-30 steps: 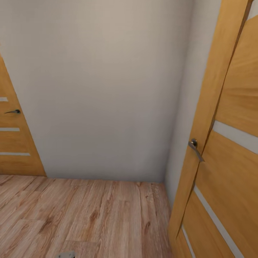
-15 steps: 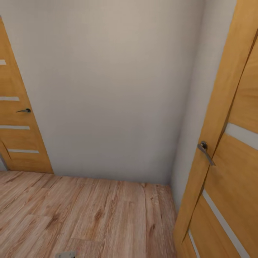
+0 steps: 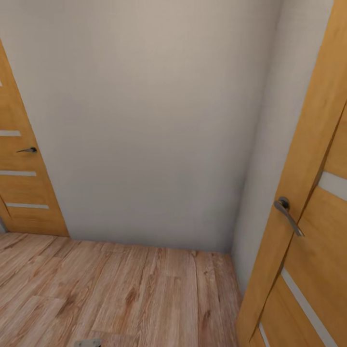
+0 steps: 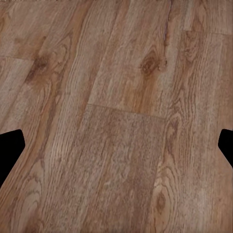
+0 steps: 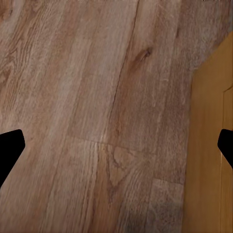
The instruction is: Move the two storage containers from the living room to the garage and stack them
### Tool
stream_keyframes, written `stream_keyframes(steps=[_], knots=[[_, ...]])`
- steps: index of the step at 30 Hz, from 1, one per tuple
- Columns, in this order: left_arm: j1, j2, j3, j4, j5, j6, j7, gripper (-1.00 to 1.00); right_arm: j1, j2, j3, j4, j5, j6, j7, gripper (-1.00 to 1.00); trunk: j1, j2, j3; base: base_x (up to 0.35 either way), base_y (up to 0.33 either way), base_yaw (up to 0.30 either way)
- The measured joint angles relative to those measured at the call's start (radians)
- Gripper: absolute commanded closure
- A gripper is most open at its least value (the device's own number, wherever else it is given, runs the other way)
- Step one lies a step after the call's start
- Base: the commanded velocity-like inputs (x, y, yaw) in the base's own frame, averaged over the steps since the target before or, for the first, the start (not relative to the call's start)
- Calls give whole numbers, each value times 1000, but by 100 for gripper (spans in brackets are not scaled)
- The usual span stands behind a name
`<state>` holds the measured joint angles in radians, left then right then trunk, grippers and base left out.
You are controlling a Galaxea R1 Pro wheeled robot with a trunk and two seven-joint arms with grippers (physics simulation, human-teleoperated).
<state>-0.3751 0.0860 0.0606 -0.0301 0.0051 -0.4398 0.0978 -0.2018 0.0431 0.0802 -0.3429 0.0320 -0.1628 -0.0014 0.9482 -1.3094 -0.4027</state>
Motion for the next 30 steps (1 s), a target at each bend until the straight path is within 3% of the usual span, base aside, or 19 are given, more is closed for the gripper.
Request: stream_keyframes(steps=[22, 30], knots=[[0, 0, 0, 0, 0, 0, 0, -100, 0, 0, 0, 0, 0, 0, 0, -100, 0, 0, 0, 109, 0, 0], [0, 0, 0, 0, 0, 0, 0, -100, 0, 0, 0, 0, 0, 0, 0, -100, 0, 0, 0, 240, 0, 0]])
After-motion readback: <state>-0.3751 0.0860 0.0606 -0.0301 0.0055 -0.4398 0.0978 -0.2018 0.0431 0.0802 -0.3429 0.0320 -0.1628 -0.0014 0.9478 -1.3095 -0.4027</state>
